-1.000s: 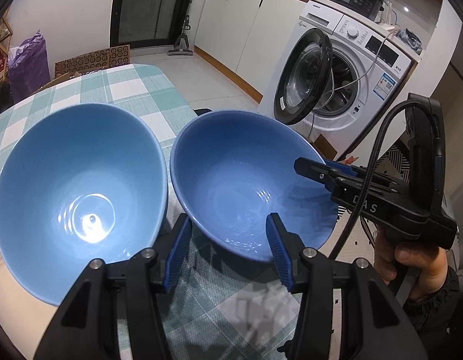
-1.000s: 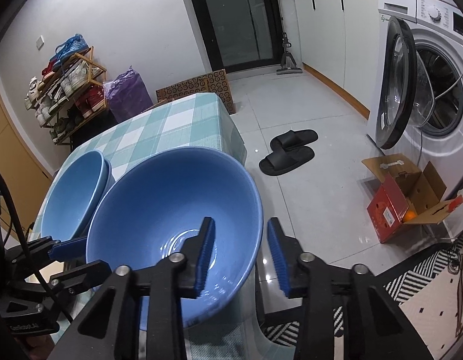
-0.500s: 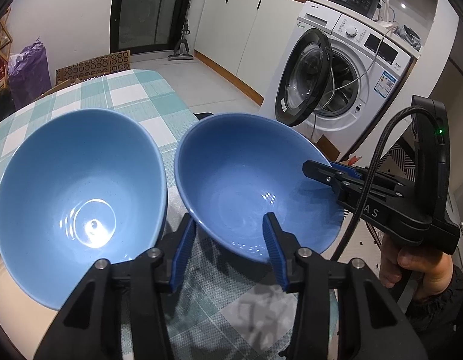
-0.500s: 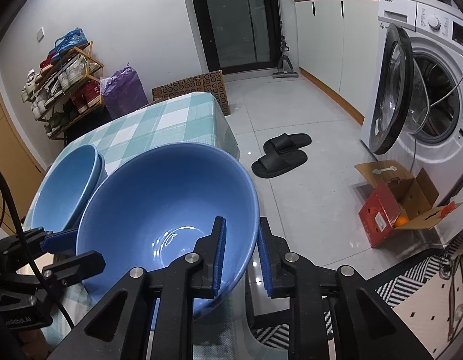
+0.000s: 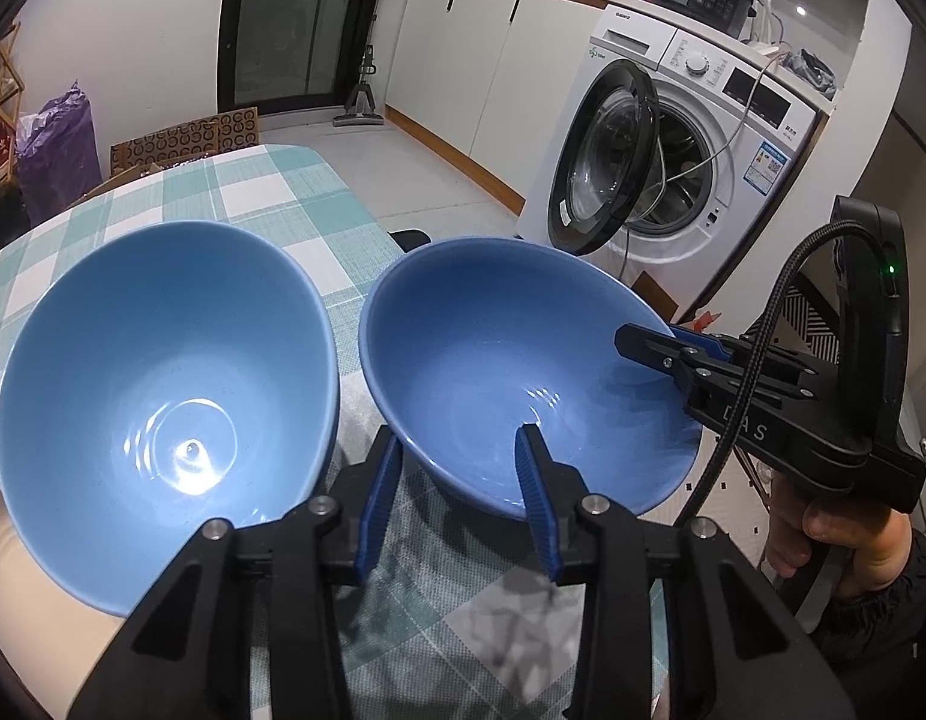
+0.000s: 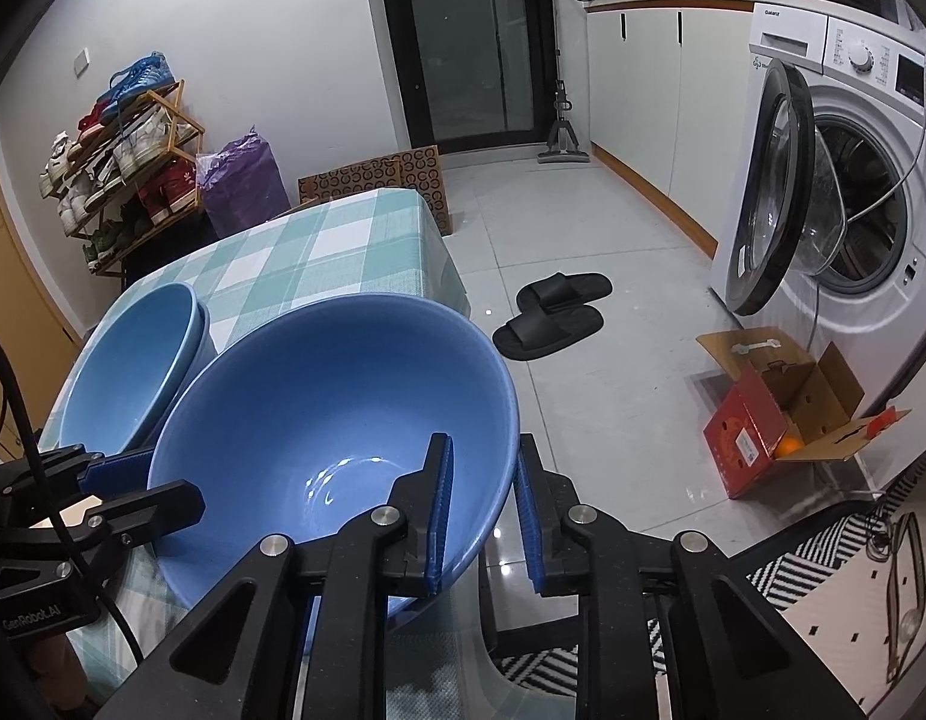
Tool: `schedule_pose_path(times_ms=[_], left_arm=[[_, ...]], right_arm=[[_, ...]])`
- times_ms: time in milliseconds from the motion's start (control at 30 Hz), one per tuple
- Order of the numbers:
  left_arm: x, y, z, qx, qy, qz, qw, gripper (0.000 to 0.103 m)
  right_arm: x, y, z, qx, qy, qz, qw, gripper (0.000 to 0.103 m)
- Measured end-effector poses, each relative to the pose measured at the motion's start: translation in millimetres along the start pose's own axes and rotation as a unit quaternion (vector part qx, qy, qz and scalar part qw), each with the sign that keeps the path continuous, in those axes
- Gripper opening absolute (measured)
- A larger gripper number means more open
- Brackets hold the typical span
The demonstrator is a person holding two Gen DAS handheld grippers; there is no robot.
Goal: Organize plates and bowls
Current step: 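Lift the gripped blue bowl off the table with both tools, then carry the blue bowl with both tools over the nested blue bowls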
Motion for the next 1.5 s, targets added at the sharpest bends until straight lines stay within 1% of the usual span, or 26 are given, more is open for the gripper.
schedule_pose_path(times_ms=[633,1133,1500], left_arm=[[-26.1,-3.3,1.1,0.015,-0.031,0.001,0.9994,0.038],[-62.2,-3.0,1.2,0.025,-0.067,0.008,0.9974,0.038],[-80.9,5.6,3.9,0.022,-0.084,0.017,0.9961,0.038]], right_arm=[[-35.0,5.1,-1.0,-0.008,-0.027,-0.004,1.0,0.021],[-74.5,29.2,-2.3,-0.026,-0.061,-0.006,0.998,0.021],[-95.7,49.8,1.1,-0.037,-0.083,-0.001,0.996,0.021]])
Point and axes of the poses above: each gripper's, at about its wrist camera, not at the fingertips, and x roughly the way its jaws point, y to its left, z to its top, the point moved 1 cm from there along x, roughly the way its jaws point, and after that the axes turned 14 degrees about x, right-handed, at the moved point
